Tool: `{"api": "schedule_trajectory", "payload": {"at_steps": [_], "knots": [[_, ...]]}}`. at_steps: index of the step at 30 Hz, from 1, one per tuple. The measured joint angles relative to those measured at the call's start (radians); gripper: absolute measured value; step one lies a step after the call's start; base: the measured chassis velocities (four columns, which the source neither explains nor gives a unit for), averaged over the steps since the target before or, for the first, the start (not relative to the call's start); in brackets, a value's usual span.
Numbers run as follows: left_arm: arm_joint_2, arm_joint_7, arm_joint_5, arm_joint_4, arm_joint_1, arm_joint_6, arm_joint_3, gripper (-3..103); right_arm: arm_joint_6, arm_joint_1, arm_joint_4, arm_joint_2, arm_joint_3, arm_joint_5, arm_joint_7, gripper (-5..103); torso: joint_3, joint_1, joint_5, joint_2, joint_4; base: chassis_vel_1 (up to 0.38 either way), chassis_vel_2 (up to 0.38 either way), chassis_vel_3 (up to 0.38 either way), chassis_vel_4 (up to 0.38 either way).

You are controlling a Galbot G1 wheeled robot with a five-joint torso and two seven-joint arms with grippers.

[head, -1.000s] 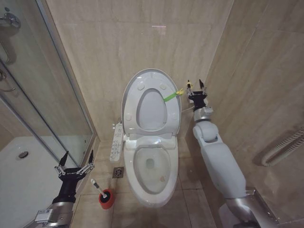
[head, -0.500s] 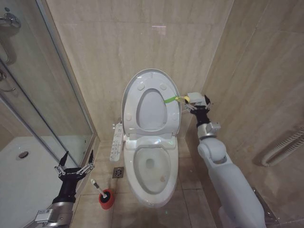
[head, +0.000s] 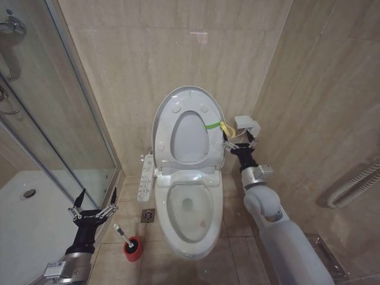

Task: Open the toilet lid, clean the toilet bowl with a toilet brush, close the toilet lid, and flush.

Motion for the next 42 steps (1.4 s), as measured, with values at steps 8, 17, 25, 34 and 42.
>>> {"api": "schedule_trajectory", "payload": {"at_steps": [8, 17, 25, 34, 42], "knots": [[0.0, 0.0, 0.0, 0.0, 0.0, 0.0, 0.0, 100, -0.016, -0.117, 0.077, 0.023, 0.02, -0.023, 0.016, 100, 0.0, 0.0, 0.0, 0.0, 0.0, 0.0, 0.0, 0.0, 0.0], [0.0, 0.0, 0.0, 0.0, 0.0, 0.0, 0.0, 100, -0.037, -0.229, 0.119, 0.077, 0.042, -0.079, 0.073, 100, 0.0, 0.0, 0.0, 0.0, -0.0001, 0.0, 0.0, 0.0, 0.0], [0.0, 0.0, 0.0, 0.0, 0.0, 0.0, 0.0, 100, -0.026, -0.387, 0.147, 0.111, 0.067, -0.144, 0.007, 100, 0.0, 0.0, 0.0, 0.0, -0.0002, 0.0, 0.0, 0.0, 0.0], [0.0, 0.0, 0.0, 0.0, 0.0, 0.0, 0.0, 100, -0.042, -0.51, 0.196, 0.147, 0.053, -0.191, -0.066, 100, 0.0, 0.0, -0.0001, 0.0, 0.0001, 0.0, 0.0, 0.0, 0.0], [0.0, 0.0, 0.0, 0.0, 0.0, 0.0, 0.0, 100, -0.003, -0.597, 0.212, 0.201, 0.081, -0.231, -0.099, 100, 0.0, 0.0, 0.0, 0.0, -0.0001, 0.0, 0.0, 0.0, 0.0]]}}
